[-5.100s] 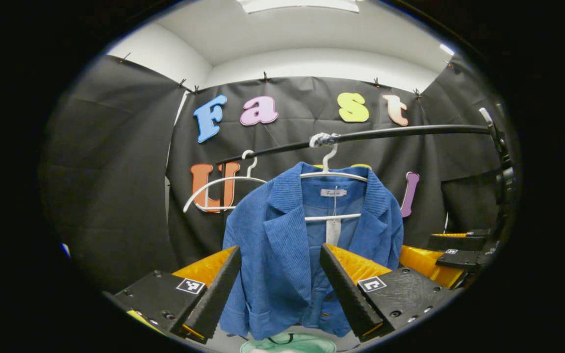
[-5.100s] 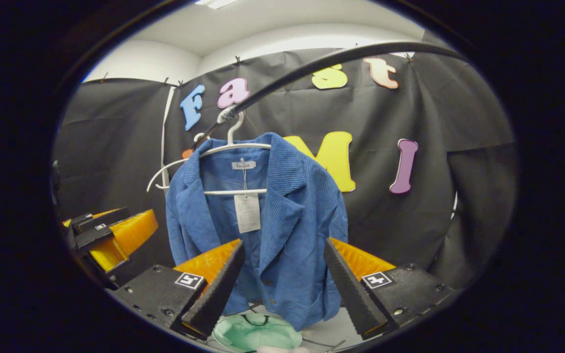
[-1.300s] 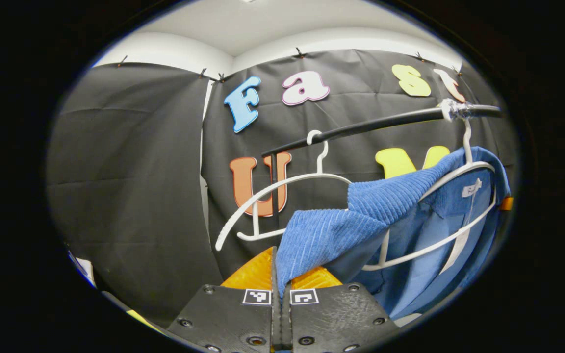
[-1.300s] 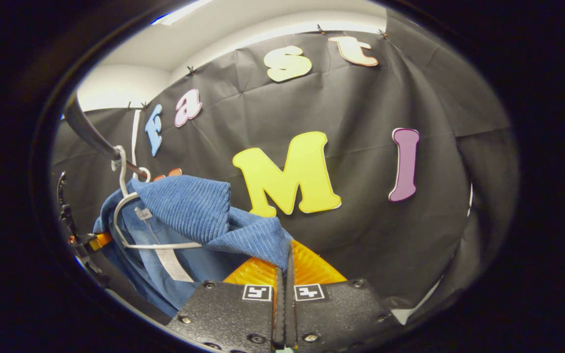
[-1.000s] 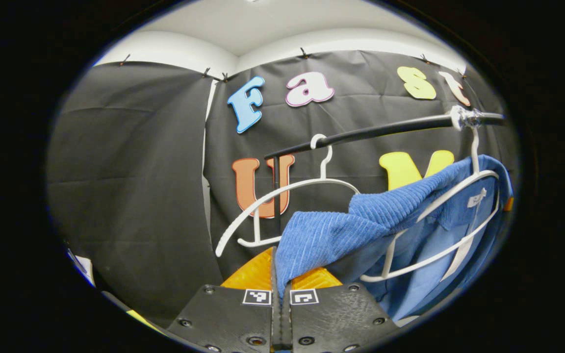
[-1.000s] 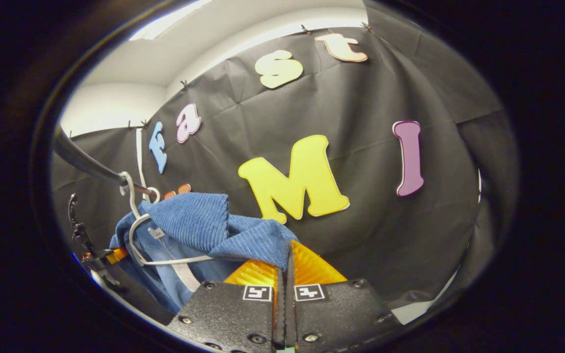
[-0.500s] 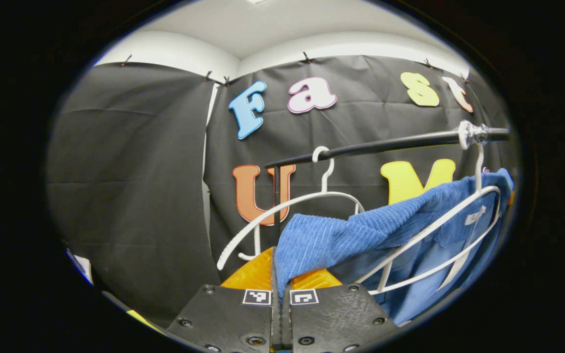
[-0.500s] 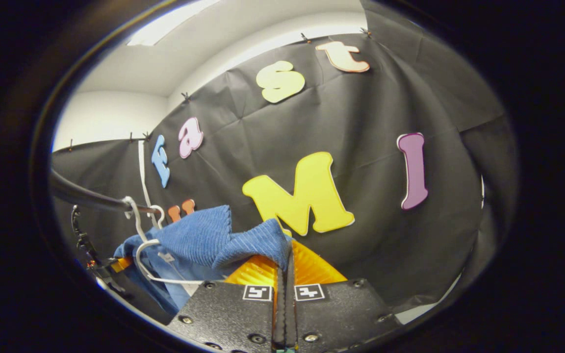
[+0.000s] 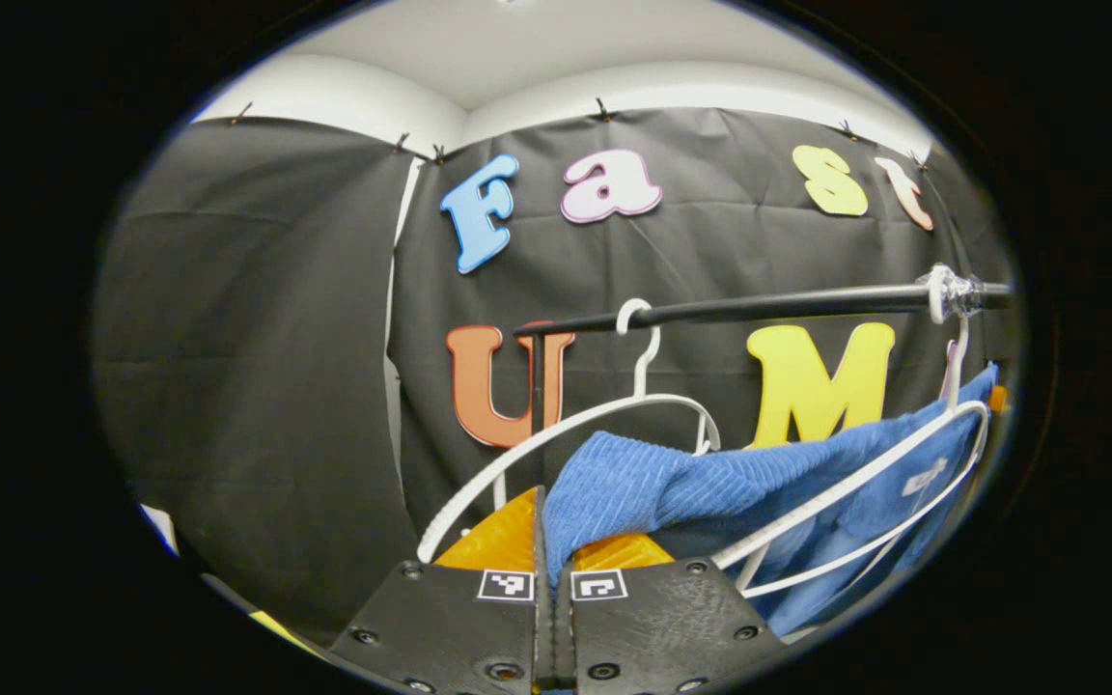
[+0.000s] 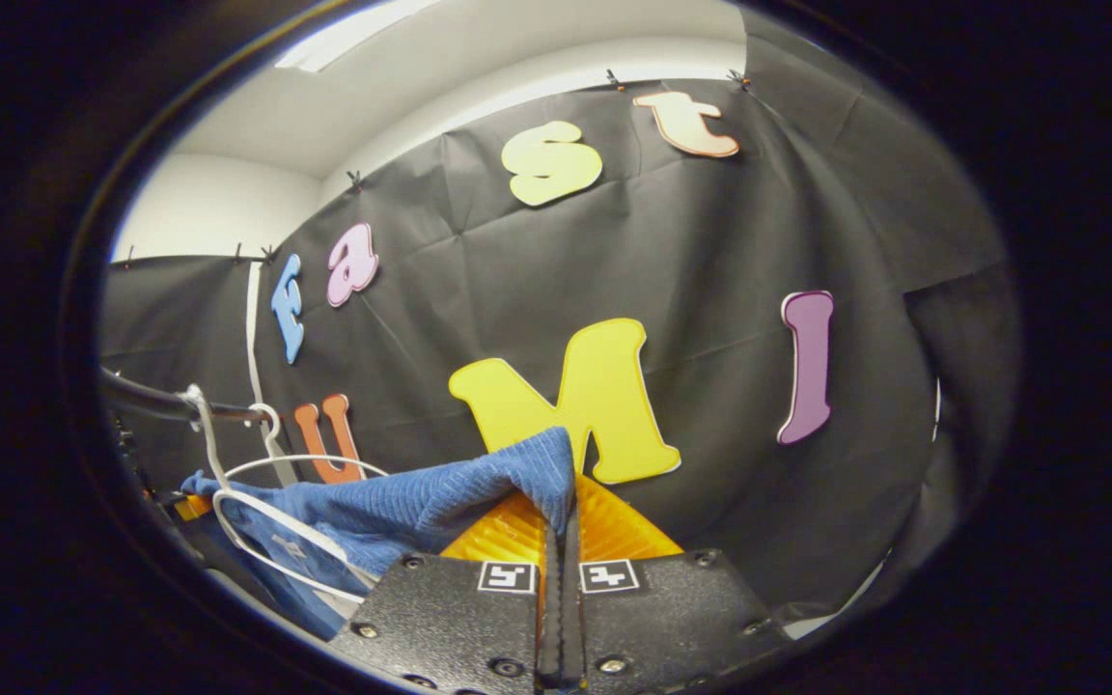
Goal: Grasp the clothes on the hanger with both hands and then place them into the laundry hamper below.
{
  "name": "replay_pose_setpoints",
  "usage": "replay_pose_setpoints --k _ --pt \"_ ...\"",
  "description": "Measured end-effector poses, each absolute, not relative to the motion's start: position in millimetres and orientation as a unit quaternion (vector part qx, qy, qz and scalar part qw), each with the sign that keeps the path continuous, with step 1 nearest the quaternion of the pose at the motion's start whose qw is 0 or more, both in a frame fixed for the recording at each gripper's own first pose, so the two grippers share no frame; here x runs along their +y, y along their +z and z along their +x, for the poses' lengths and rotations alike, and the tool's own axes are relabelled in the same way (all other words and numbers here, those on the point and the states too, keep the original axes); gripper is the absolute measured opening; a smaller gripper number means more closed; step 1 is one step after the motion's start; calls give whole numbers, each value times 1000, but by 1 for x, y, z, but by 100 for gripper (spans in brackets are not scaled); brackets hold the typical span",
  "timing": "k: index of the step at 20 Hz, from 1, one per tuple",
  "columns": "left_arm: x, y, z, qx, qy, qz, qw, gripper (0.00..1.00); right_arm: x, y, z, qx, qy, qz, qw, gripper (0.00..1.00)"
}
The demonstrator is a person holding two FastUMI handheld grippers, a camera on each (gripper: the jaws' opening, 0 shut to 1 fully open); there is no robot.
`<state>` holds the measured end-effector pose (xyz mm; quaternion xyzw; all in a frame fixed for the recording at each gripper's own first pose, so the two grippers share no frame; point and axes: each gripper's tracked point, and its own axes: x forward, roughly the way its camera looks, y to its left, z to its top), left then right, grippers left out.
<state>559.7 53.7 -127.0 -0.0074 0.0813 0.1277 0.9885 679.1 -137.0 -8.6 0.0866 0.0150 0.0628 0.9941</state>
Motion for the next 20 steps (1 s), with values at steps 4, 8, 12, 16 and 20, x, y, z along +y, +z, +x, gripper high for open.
replay_pose_setpoints --k 4,8,12,16,20 --pt "57 -150 556 104 132 -15 986 4 -141 -48 685 65 46 88 993 4" --pt "60 -173 551 121 139 -14 983 4 -139 -80 680 93 51 81 991 4" --pt "66 -199 537 146 147 -27 978 4 -137 -113 670 130 53 88 986 4" --pt "69 -228 517 173 154 -41 972 0 -129 -146 655 164 55 91 981 4" --pt "72 -250 496 197 155 -28 968 0 -112 -185 635 210 55 101 971 4"
